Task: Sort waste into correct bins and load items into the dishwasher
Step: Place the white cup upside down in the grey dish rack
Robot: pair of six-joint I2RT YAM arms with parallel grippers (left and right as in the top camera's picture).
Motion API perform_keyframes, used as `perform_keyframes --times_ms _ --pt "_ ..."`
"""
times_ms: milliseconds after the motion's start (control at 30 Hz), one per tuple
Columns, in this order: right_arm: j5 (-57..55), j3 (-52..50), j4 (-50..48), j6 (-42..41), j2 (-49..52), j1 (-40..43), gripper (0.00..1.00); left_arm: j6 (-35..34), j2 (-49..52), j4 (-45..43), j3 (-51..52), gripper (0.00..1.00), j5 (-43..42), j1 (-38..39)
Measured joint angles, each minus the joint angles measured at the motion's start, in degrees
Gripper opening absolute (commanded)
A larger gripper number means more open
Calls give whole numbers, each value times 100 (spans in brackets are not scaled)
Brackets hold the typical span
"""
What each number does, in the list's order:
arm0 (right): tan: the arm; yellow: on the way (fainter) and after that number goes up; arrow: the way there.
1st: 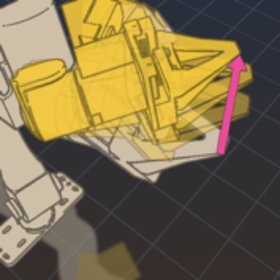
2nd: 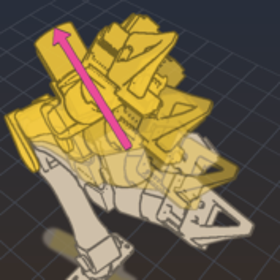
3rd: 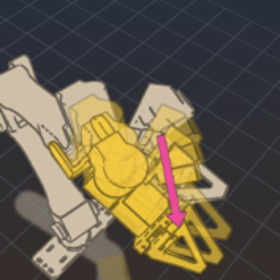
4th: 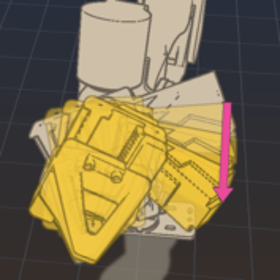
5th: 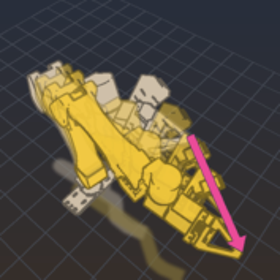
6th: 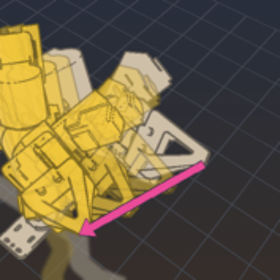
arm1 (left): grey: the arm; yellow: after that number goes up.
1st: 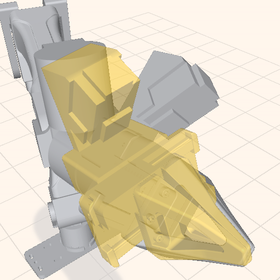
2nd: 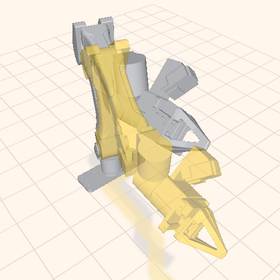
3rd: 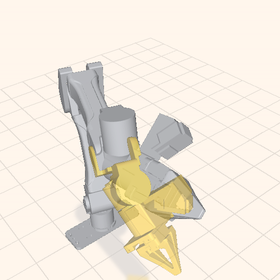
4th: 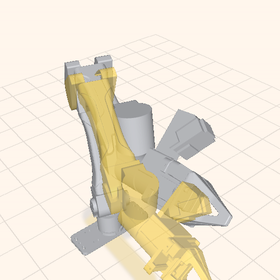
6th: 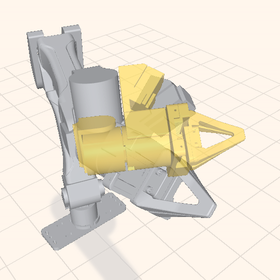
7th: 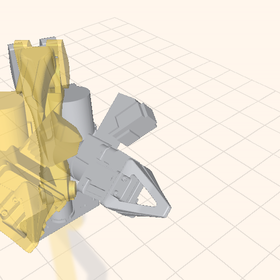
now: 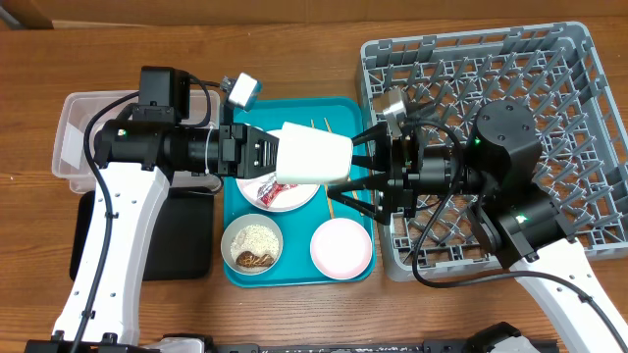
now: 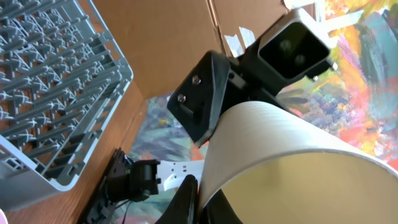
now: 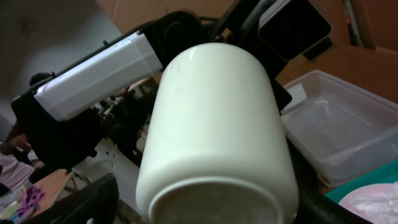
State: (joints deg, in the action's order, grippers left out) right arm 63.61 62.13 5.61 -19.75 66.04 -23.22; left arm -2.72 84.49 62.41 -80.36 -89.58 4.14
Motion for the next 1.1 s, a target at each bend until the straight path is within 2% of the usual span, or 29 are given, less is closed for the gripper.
perform_keyframes --times_ms 200,333,400,433,500,533,567,733,833,967,1100 --pt "0 0 -90 -238 15 11 75 17 0 22 0 4 2 181" --pt "9 0 -101 -313 13 13 63 22 0 26 0 4 24 339" --pt "2 0 -101 -350 13 22 61 39 0 22 0 4 35 337" --pt "0 0 -98 -387 13 22 60 42 0 20 0 8 46 337" --pt "-7 0 -103 -422 13 24 60 55 0 26 0 47 52 339" --pt "22 0 -131 -422 13 20 60 81 0 22 -2 78 114 354" --pt "52 0 -142 -424 13 -15 60 85 2 24 -2 100 179 378" --pt "201 0 -122 -422 -31 -22 59 81 7 37 0 100 562 380" --pt "138 2 339 -420 -203 199 58 28 7 125 0 100 1054 225" --pt "-529 22 1523 -417 -601 743 54 -72 7 380 4 100 1829 -81" --pt "-2736 170 3659 -533 -1058 1104 55 -157 7 540 7 100 2354 -345"
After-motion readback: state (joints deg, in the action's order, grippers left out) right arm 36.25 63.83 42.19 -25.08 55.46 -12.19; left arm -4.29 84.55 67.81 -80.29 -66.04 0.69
